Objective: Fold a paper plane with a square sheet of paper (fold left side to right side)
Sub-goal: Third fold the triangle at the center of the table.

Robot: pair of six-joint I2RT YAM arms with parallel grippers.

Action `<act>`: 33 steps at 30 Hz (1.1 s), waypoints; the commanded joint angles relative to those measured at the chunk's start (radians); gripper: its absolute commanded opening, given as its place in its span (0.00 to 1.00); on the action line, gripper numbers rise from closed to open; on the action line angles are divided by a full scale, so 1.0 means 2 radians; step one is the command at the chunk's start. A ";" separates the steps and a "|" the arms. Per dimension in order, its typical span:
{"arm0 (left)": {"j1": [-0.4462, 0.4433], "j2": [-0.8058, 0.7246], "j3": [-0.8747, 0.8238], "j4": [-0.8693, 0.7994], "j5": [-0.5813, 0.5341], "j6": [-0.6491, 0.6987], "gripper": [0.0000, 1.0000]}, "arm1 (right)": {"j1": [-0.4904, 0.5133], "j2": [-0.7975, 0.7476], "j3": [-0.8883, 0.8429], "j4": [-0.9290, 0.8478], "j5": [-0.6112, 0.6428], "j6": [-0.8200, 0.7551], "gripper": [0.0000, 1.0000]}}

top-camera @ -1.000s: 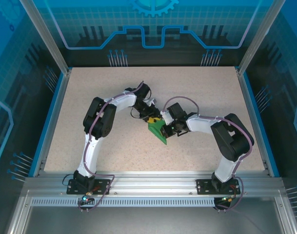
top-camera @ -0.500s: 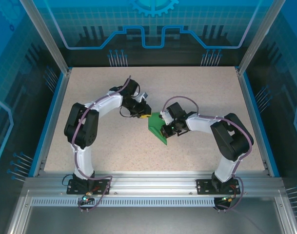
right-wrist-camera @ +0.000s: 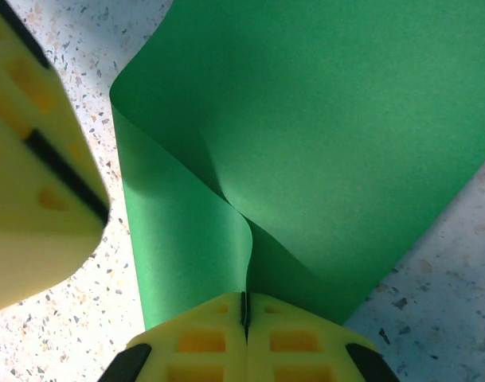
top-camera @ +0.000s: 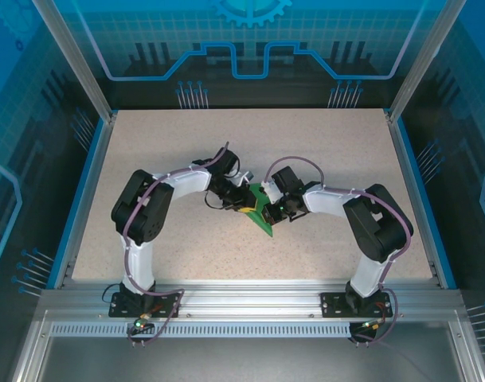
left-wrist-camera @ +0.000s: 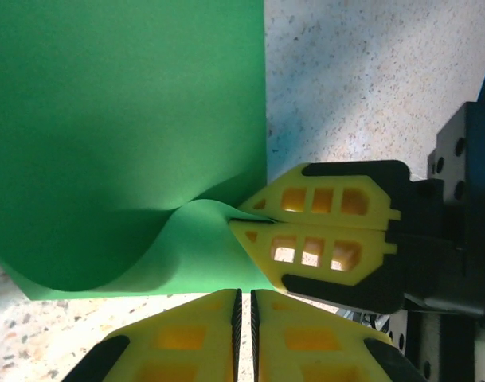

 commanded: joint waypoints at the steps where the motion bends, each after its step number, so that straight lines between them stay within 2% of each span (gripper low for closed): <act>1: -0.003 0.017 0.001 0.009 0.015 0.009 0.14 | 0.004 0.025 -0.003 -0.032 0.004 -0.006 0.00; 30: -0.002 0.046 -0.026 -0.008 -0.043 0.023 0.13 | -0.001 0.024 0.004 -0.030 0.000 0.002 0.00; 33: -0.003 0.046 -0.033 -0.008 -0.049 0.024 0.13 | -0.005 0.013 0.015 -0.030 -0.003 0.012 0.10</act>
